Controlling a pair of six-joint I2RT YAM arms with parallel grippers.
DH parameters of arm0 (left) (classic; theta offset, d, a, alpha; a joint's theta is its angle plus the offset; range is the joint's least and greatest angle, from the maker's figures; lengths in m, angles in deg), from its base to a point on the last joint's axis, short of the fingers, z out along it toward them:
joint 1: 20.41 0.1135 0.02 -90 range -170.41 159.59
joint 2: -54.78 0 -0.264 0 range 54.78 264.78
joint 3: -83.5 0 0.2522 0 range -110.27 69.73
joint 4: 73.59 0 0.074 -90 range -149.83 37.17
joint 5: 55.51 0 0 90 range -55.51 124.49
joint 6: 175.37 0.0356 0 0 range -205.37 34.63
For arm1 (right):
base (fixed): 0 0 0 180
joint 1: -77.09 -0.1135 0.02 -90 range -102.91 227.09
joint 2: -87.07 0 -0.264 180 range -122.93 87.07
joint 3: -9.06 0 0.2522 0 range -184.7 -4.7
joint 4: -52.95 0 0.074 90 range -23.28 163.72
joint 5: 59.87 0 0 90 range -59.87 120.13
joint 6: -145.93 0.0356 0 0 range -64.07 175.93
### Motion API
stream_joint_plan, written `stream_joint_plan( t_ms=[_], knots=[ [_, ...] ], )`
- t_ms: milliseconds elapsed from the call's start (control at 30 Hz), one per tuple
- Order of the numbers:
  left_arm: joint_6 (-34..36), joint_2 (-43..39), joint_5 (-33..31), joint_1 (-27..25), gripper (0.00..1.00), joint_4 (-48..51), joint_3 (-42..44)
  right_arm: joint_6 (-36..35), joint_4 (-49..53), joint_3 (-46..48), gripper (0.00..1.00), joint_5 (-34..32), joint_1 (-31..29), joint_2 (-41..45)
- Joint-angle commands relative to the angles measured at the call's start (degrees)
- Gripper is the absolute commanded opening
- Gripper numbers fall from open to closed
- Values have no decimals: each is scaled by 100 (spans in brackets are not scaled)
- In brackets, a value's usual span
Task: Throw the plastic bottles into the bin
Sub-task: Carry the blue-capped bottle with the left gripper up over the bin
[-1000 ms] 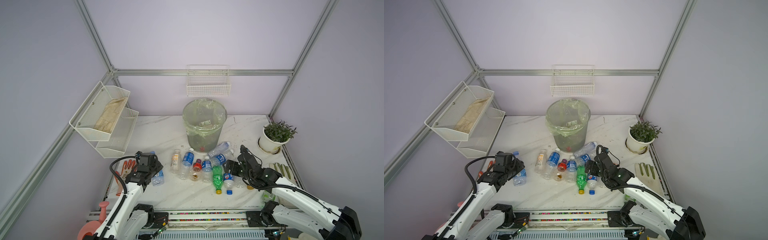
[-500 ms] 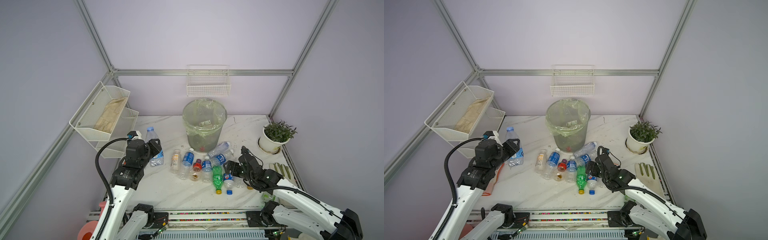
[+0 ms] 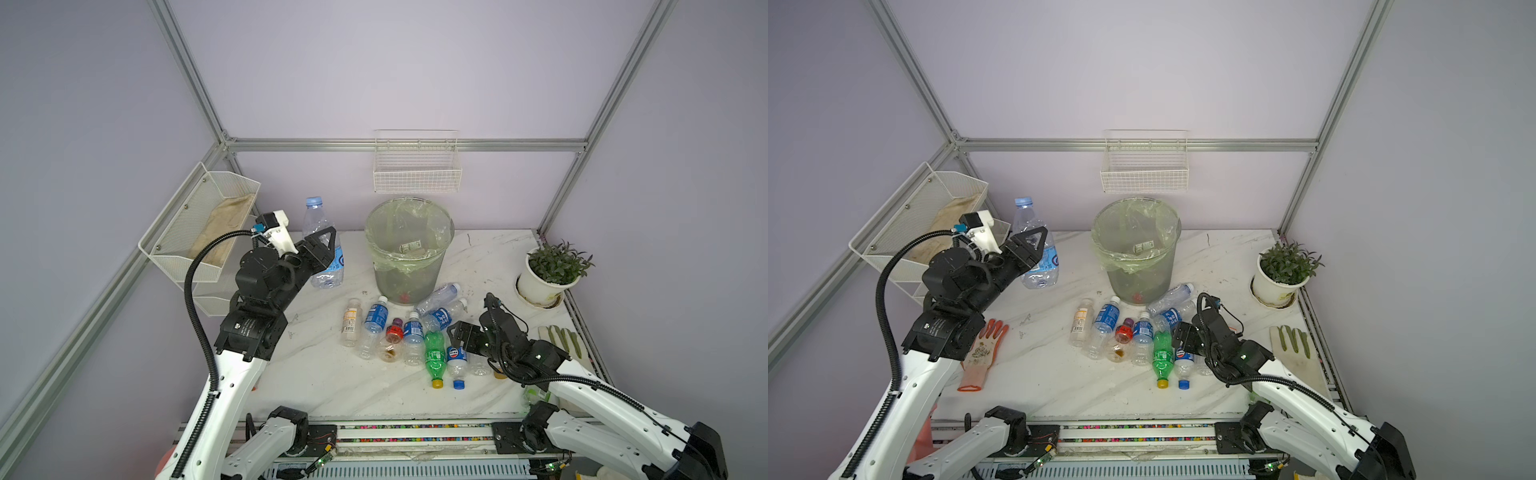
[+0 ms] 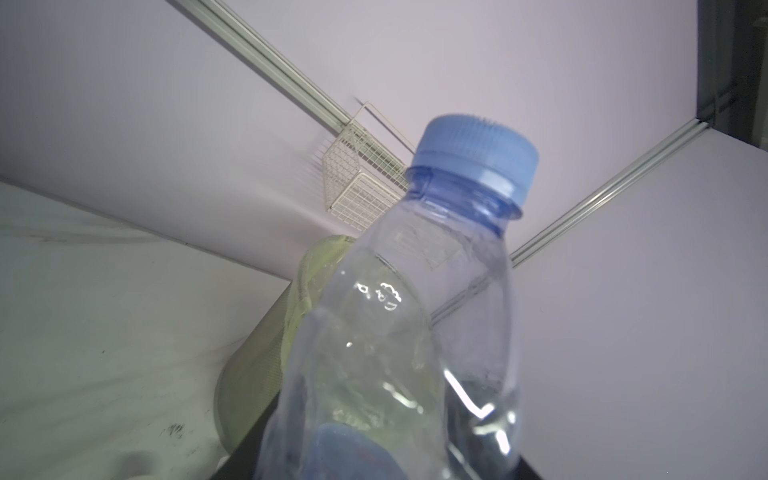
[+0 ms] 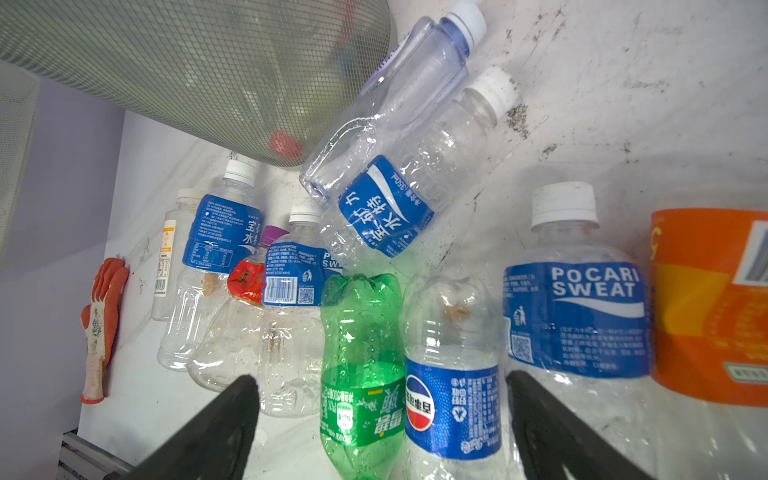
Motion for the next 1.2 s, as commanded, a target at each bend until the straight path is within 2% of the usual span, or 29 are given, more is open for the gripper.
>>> stream_joint_plan(
  t_ms=[0, 500, 633, 867, 900, 933, 1000, 1033, 1167],
  knots=[
    [261, 260, 357, -227, 34, -763, -769, 127, 181, 34, 96, -139, -21, 131],
    [1039, 2048, 178, -1108, 36, -1042, -2570, 95, 438, 8, 96, -246, -21, 378],
    [1137, 2439, 126, -1223, 36, -1064, -3010, 90, 518, -12, 96, -301, -21, 461],
    [1284, 3666, -42, -1332, 39, -928, -3689, 55, 626, -157, 96, -317, -21, 453],
    [1346, 3887, -37, -1348, 42, -752, -3885, 42, 670, -189, 96, -325, -21, 468],
    [1407, 4109, -20, -1340, 51, -522, -4121, 49, 713, -216, 96, -337, -21, 486],
    [1609, 4617, 86, -1345, 91, 321, -4935, 28, 827, -272, 96, -385, -21, 562],
    [1659, 4756, 117, -1361, 100, 608, -5274, 31, 884, -301, 96, -402, -21, 604],
    [2159, 4602, -230, -1643, 100, 545, -5406, 48, 993, -232, 97, -479, -21, 835]
  ],
)
